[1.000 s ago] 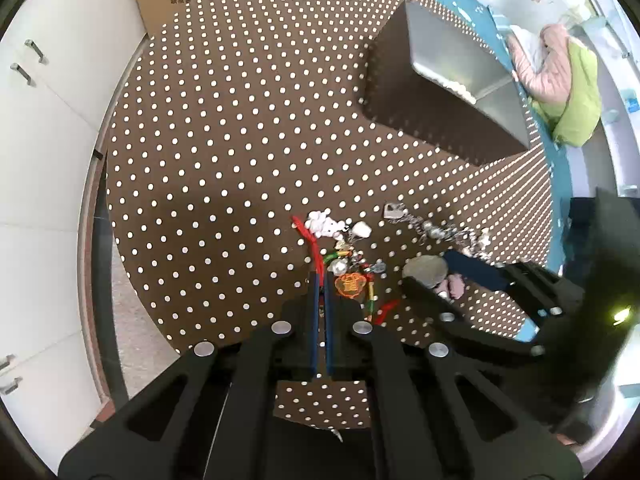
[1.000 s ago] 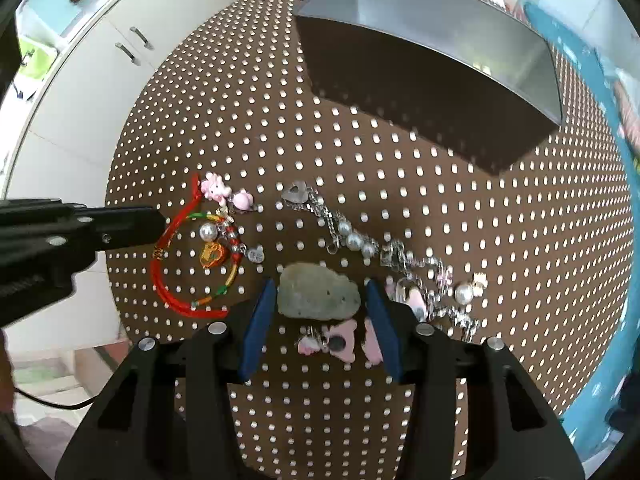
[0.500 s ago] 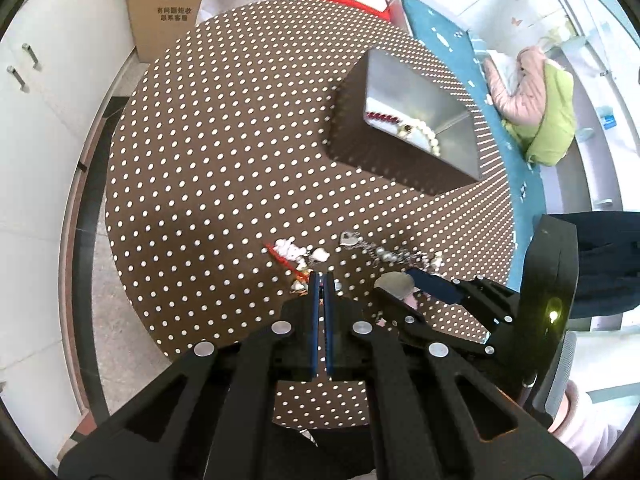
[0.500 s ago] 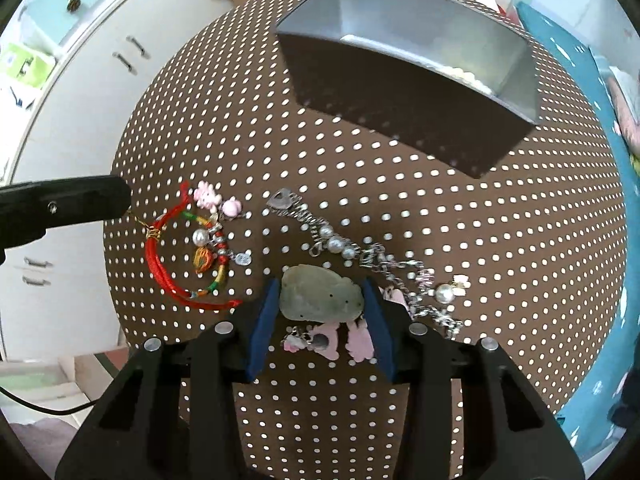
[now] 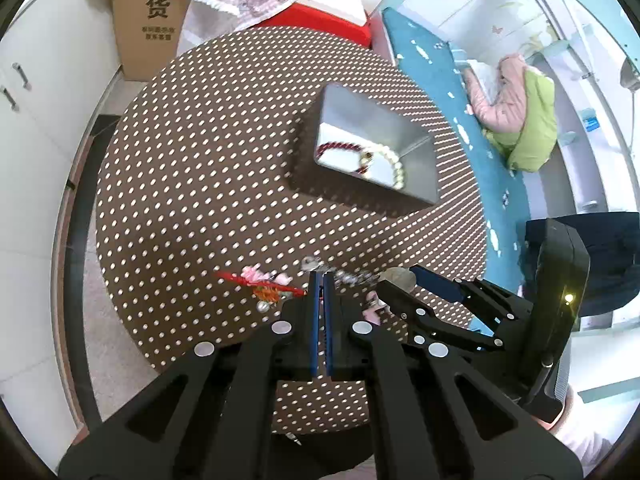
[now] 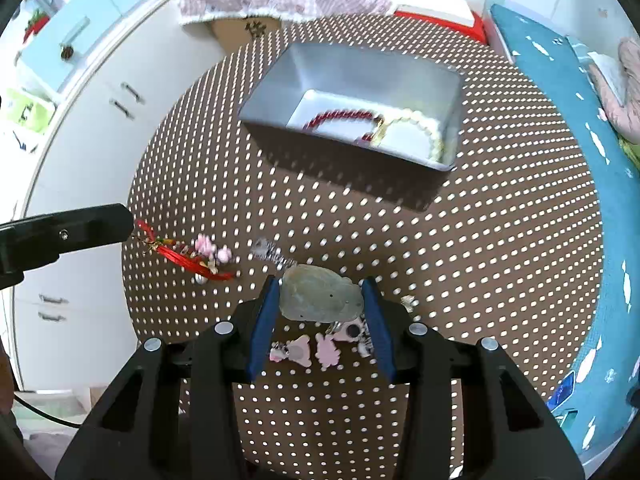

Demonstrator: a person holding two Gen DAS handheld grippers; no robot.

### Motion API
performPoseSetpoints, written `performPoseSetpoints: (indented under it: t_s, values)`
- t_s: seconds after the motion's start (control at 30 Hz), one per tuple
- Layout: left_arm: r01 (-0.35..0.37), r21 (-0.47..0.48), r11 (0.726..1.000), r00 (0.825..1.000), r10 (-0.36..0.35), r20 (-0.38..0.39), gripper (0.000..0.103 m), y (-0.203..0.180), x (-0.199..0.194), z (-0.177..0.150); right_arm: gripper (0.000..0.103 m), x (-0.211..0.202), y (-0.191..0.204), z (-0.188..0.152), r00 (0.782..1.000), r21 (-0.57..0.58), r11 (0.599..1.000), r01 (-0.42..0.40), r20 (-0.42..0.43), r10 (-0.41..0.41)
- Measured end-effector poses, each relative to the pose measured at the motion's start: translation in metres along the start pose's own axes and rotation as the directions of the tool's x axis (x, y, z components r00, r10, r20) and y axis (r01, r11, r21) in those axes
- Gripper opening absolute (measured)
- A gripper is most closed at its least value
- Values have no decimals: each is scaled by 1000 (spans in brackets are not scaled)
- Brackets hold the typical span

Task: Organize jewelry
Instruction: 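Carry the red string bracelet and jade pendant into the tray and release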

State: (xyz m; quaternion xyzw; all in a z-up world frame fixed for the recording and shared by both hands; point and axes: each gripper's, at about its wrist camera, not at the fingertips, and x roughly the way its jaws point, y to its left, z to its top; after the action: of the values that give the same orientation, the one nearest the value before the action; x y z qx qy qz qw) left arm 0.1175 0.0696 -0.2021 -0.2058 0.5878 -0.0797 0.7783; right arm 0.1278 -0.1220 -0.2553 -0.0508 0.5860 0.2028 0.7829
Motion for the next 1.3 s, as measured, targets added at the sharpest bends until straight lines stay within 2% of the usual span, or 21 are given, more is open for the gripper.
performPoseSetpoints:
  t_s: [0.37, 0.6, 1.0, 1.2, 1.3]
  values:
    - [49, 88, 995, 996, -55, 69, 2, -40, -20, 35, 40, -51, -22, 31, 992, 51, 999, -11, 130, 4]
    - [56, 136, 989, 994, -68, 86, 2, -56, -16, 60, 40, -61, -31, 57, 985, 58, 998, -16, 173, 6]
    - [75, 150, 986, 994, -85, 62, 2, -68, 19, 111, 40, -44, -48, 85, 990, 89, 996, -22, 144, 9]
    - [53, 129, 990, 999, -53, -3, 3, -57, 45, 120, 40, -30, -50, 95, 993, 90, 996, -30, 113, 19]
    - [41, 122, 992, 999, -38, -27, 7, -51, 54, 121, 40, -21, -50, 99, 995, 86, 996, -35, 94, 27]
